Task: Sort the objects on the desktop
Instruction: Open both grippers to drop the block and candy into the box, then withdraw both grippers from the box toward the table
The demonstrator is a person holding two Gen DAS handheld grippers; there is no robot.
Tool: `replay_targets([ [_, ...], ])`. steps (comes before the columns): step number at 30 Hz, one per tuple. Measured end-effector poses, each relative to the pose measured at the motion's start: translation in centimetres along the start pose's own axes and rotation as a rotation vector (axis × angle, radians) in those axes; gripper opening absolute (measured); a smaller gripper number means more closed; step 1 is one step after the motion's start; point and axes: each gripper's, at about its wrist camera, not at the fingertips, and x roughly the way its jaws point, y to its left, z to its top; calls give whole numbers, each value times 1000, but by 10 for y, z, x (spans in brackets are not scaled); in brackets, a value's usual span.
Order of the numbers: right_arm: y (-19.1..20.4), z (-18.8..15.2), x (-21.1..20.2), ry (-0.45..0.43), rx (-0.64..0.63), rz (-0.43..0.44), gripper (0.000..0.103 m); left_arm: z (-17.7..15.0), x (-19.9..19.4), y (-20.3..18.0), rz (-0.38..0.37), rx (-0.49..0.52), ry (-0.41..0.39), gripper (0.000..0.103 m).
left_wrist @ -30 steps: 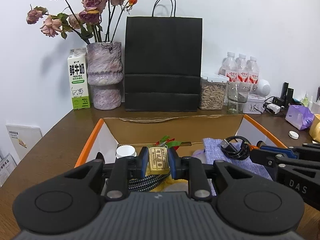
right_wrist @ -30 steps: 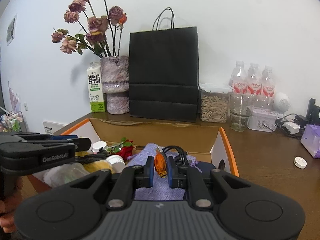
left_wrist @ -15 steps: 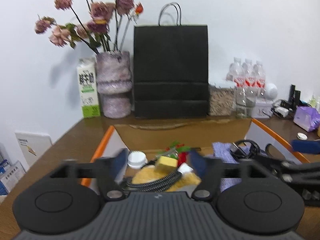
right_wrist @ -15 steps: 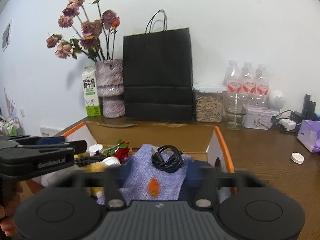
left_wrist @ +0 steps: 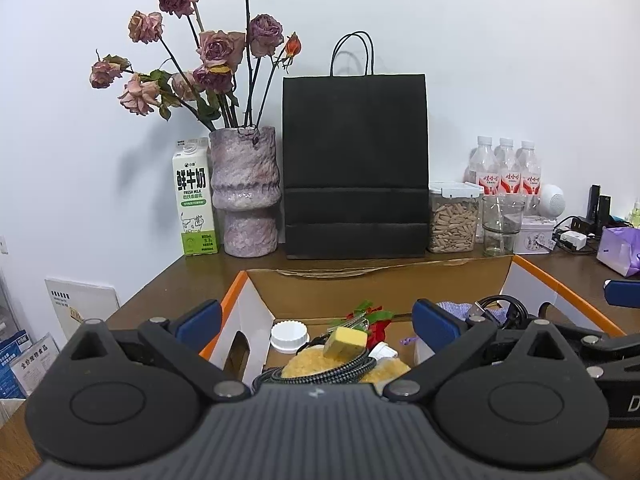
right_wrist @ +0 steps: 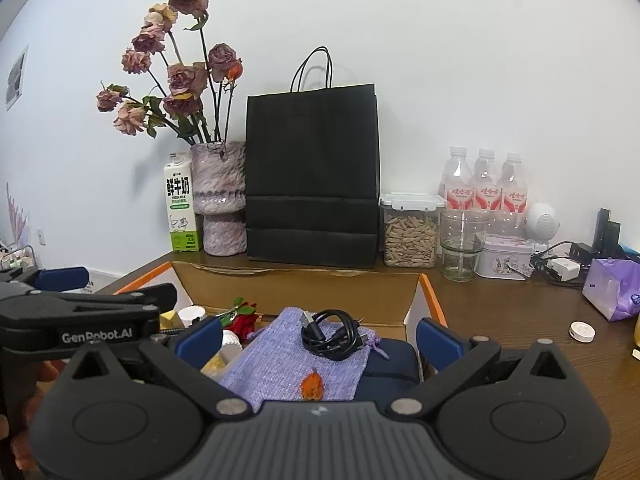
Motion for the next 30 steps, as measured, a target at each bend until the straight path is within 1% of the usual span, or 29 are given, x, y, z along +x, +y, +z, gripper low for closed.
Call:
replay_targets([
  [14, 7, -3, -6, -11, -24, 16, 103, 0, -7, 1, -14, -8, 0, 103],
  [20, 11, -4, -14, -30, -39, 25, 103, 0, -15, 3, -12, -13, -7, 103],
  [30, 20, -9, -30, -23, -54, 34, 103, 0, -28, 10, -19, -12, 0, 103],
])
